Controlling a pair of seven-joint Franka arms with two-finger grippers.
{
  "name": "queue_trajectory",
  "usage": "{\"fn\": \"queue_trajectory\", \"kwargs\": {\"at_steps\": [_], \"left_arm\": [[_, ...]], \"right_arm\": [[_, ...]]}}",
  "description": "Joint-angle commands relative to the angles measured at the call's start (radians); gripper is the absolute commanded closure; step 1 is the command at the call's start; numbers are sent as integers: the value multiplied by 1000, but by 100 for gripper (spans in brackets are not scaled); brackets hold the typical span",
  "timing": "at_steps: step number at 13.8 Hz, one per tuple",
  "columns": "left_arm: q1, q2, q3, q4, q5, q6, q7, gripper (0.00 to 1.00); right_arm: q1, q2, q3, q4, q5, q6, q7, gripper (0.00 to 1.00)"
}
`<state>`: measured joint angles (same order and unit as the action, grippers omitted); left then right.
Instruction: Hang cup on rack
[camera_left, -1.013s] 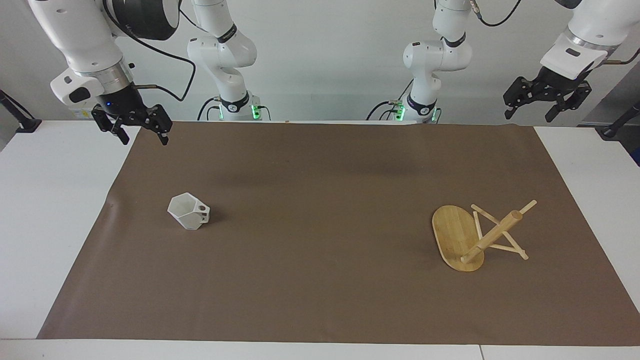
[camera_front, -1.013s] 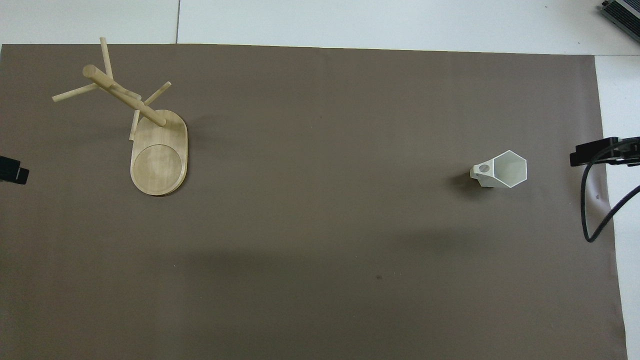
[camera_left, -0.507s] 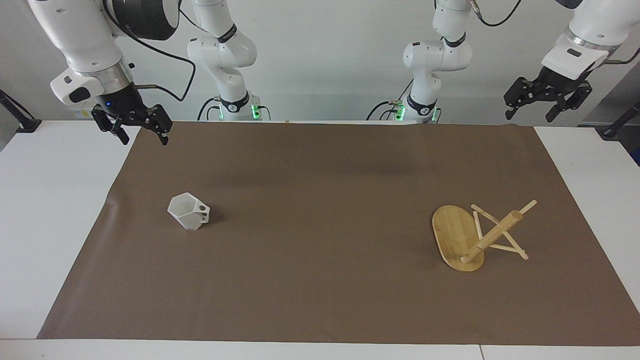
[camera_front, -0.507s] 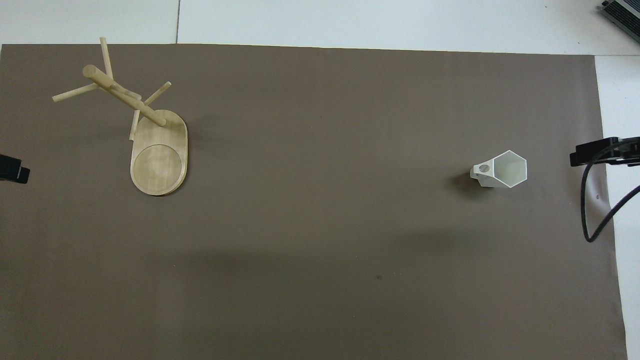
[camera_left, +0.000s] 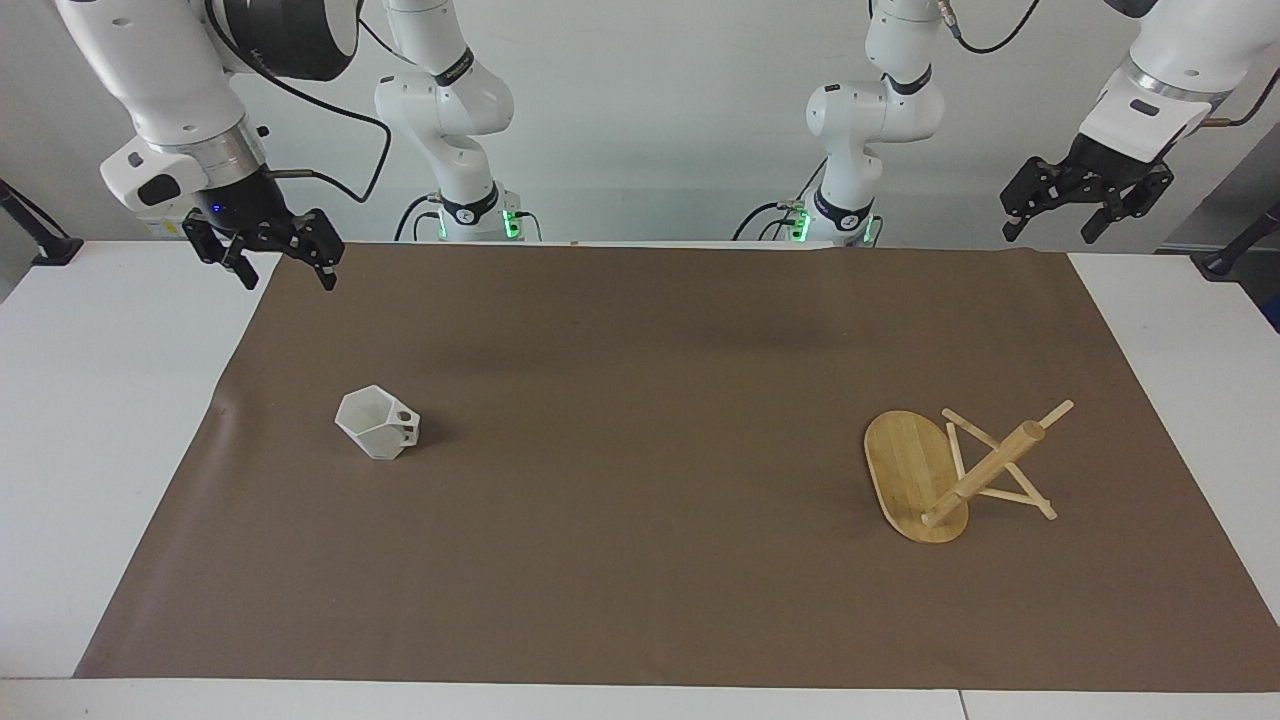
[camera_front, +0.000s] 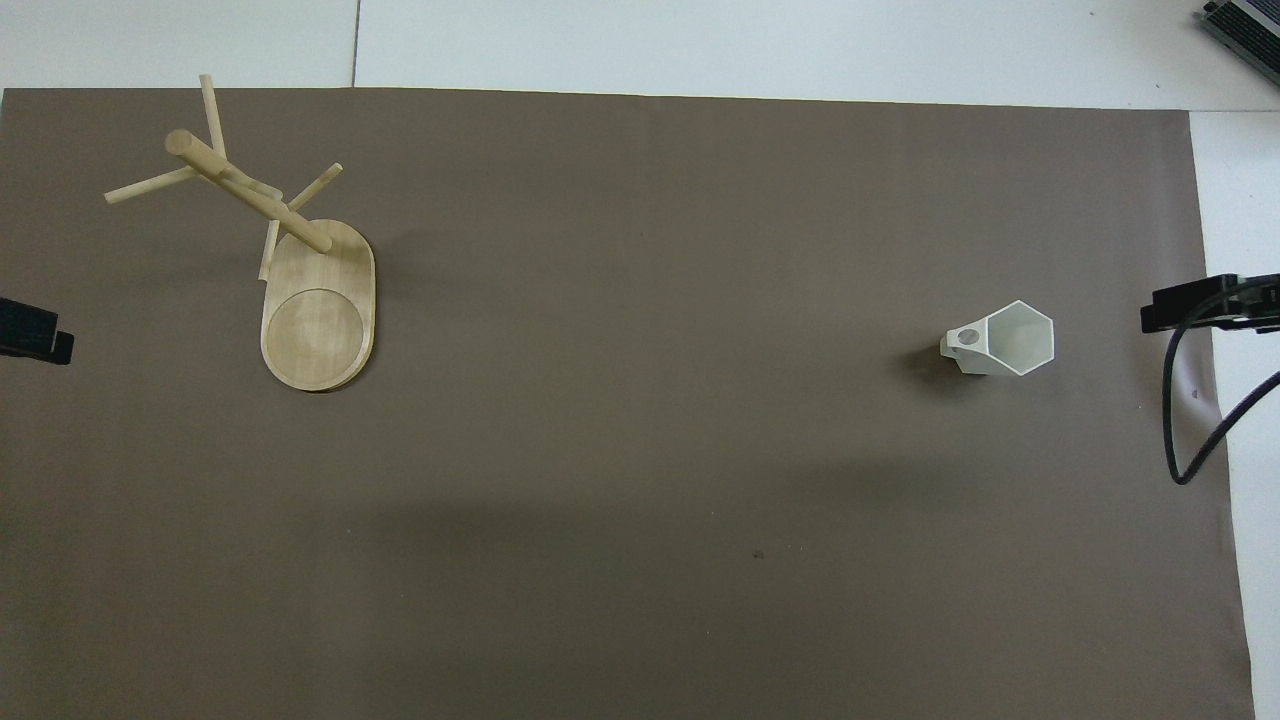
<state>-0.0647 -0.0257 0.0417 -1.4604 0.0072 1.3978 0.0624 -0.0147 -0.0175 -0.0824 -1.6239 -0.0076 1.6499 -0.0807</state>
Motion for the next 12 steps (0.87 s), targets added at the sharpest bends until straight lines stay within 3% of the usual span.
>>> {"fn": "queue_trajectory", "kwargs": {"at_steps": [1, 9, 12], "left_arm": [[-3, -33, 12, -40, -7, 12, -15, 0], [-3, -33, 15, -40, -7, 12, -15, 0], [-1, -33, 15, -41, -7, 12, -15, 0]], "right_arm": [[-7, -24, 1, -30, 20, 18, -1, 0], [-13, -25, 0, -40, 20, 25, -4, 0], [-14, -82, -2, -189, 21, 192, -4, 0]]}}
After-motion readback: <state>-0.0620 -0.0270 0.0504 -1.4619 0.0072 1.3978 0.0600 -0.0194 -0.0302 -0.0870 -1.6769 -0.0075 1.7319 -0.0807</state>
